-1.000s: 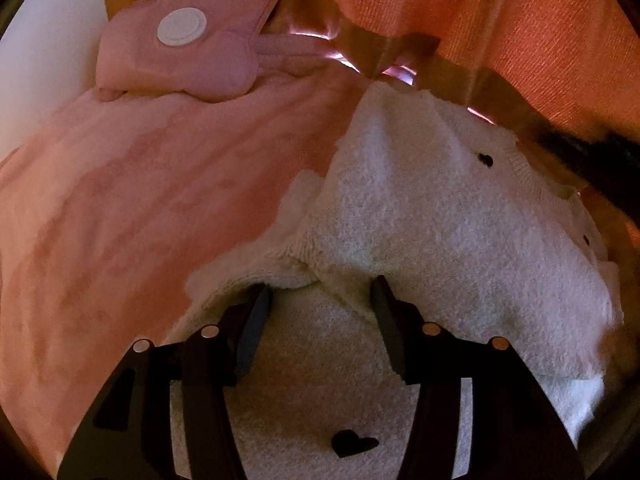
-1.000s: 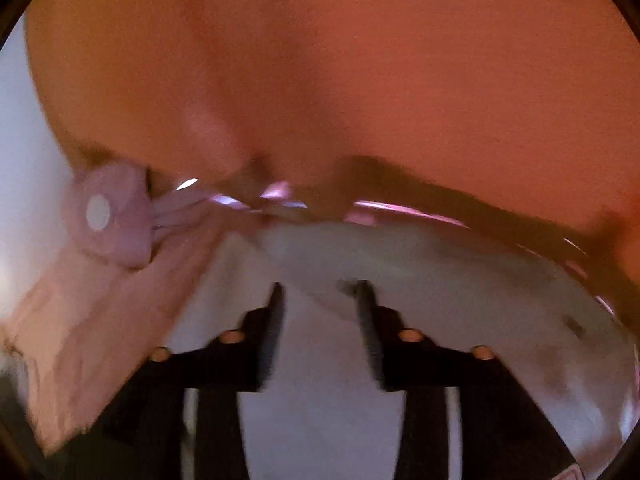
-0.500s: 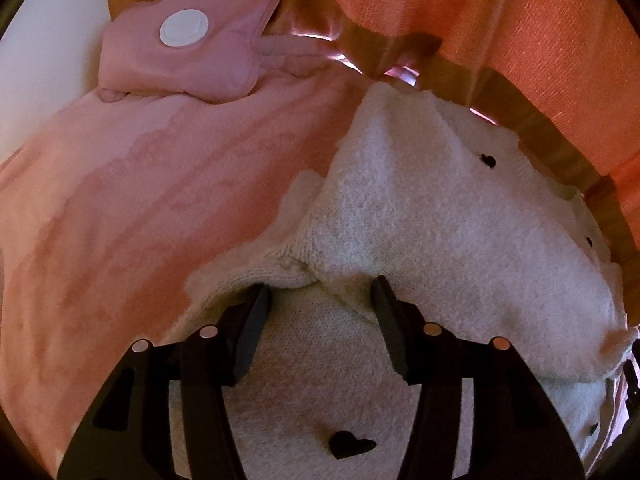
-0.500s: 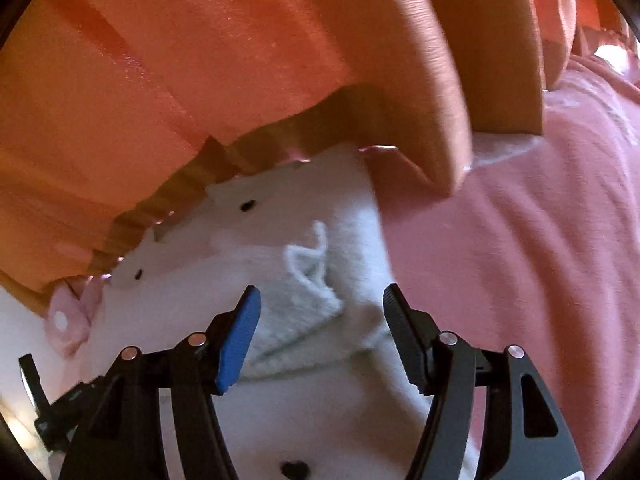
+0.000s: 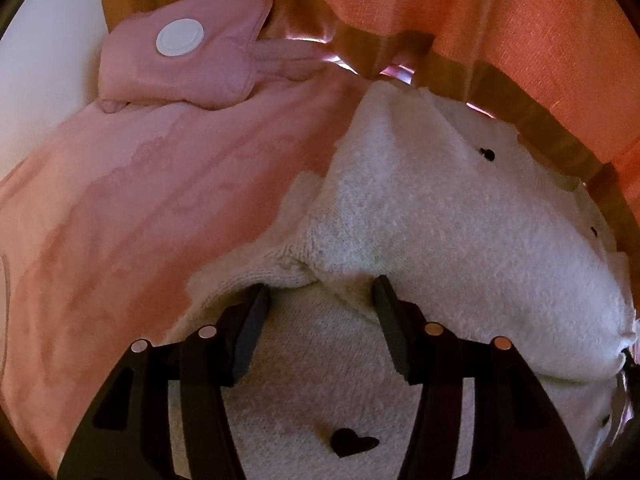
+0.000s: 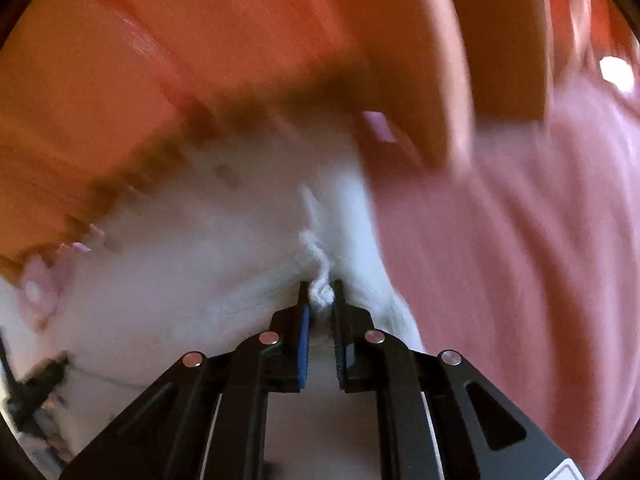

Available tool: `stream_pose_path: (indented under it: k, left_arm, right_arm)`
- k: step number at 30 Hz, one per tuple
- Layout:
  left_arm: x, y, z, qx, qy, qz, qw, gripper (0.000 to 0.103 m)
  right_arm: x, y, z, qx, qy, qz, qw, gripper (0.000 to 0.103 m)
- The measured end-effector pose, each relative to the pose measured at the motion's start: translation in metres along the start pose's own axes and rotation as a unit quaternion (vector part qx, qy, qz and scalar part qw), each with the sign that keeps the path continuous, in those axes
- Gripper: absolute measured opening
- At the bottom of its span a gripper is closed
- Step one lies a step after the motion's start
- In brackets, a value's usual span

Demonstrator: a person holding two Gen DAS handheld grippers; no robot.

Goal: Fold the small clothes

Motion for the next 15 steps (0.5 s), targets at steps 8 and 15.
stream_pose_path:
  k: [8, 15]
  left_arm:
    - [0.002, 0.001, -0.001, 0.004, -0.001, 0.001, 1.0, 0.053]
    - [0.002, 0.001, -0.001, 0.002, 0.0, 0.004, 1.0, 0.054]
  right_arm:
    - [0.008, 0.049, 0.028, 0.011, -0.037, 0.071, 0.997, 0.019]
    - [0.01, 0.05, 0.031, 0.004, -0.045, 0.076, 0.996, 0.019]
Point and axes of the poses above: each gripper's, at about its wrist camera, not at the fingertips, and z roughly against the way its jaws point, y to its left, x to its top, the point moved 5 cm from there along -z, roughly the way its jaws point, and after that the axes turned 2 degrees about x, right-handed, at the moved point
